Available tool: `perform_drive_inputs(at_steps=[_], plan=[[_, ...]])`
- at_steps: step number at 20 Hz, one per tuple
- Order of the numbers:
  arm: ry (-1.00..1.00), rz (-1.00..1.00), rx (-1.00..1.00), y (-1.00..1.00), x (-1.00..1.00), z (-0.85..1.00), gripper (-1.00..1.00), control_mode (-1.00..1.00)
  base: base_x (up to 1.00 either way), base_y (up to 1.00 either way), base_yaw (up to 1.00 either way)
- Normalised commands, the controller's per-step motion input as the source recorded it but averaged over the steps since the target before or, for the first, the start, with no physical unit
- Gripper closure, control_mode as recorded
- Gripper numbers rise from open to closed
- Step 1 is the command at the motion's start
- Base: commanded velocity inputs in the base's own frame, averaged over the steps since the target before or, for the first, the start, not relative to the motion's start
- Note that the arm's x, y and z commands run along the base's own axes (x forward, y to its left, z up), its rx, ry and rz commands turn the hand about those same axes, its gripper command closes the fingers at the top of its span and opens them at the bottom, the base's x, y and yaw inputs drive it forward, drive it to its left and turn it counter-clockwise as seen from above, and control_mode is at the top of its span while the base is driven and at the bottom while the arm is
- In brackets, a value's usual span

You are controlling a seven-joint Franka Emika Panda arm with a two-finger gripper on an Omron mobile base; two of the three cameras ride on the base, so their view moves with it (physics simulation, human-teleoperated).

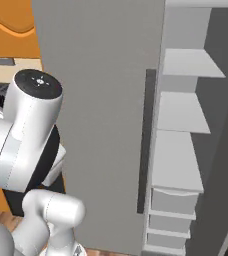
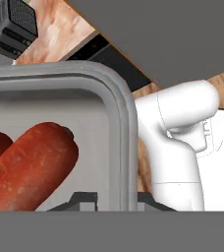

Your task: Take the bell pepper and carrot out of the freezer and place them in the tupperware container on the counter. Then put the tupperware containing the vegetables back in the freezer.

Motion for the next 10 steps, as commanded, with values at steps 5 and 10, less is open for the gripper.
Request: perform_drive_inputs(at_steps=[5, 10], plan=[[0.0, 0.0, 0.0, 0.0, 0.0, 0.0, 1.0, 1.0, 0.17, -1.0, 0.0], [0.0, 0.0, 0.0, 0.0, 0.0, 0.0, 1.0, 1.0, 0.34, -0.78, 0.0]])
